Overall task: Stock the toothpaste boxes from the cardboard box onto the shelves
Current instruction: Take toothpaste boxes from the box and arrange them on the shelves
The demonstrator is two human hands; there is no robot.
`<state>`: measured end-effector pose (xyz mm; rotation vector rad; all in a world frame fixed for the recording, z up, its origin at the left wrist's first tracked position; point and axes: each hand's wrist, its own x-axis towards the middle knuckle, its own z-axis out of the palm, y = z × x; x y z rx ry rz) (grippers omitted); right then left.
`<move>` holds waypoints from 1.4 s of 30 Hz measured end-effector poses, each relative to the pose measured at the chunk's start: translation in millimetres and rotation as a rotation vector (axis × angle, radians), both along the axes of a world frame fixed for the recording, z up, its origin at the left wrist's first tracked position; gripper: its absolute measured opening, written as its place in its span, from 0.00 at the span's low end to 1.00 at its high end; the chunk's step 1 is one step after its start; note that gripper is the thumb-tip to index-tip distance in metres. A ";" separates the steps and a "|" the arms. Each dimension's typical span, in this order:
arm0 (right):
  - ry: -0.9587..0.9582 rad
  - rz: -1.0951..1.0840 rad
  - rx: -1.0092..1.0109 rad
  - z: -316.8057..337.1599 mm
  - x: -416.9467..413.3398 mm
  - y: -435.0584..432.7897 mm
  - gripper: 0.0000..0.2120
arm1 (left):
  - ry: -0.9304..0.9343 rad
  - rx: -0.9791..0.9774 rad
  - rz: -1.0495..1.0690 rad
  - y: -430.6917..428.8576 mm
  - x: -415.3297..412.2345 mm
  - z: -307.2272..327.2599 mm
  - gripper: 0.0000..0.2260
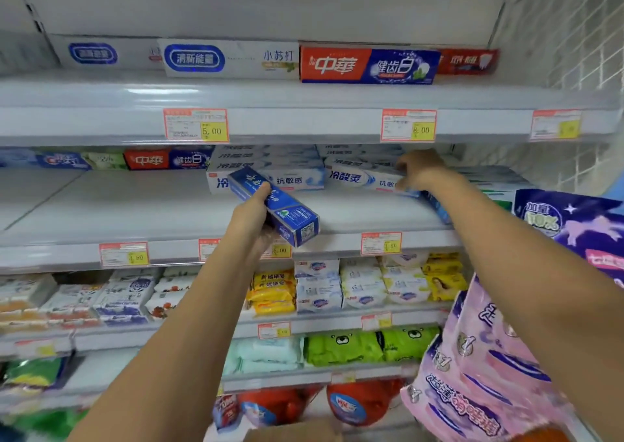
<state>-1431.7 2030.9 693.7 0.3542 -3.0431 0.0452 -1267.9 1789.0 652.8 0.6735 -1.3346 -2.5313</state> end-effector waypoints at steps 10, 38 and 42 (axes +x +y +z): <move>0.242 -0.071 -0.184 -26.1 -32.0 -13.6 0.16 | -0.016 0.010 0.022 5.4 -2.3 3.4 0.10; -0.741 0.764 -0.663 -1.4 232.6 -313.2 0.25 | 0.197 0.155 0.582 -185.2 161.0 7.8 0.13; -0.825 0.763 -0.768 -6.0 270.7 -418.0 0.13 | 0.241 0.120 0.577 -286.5 210.5 14.3 0.06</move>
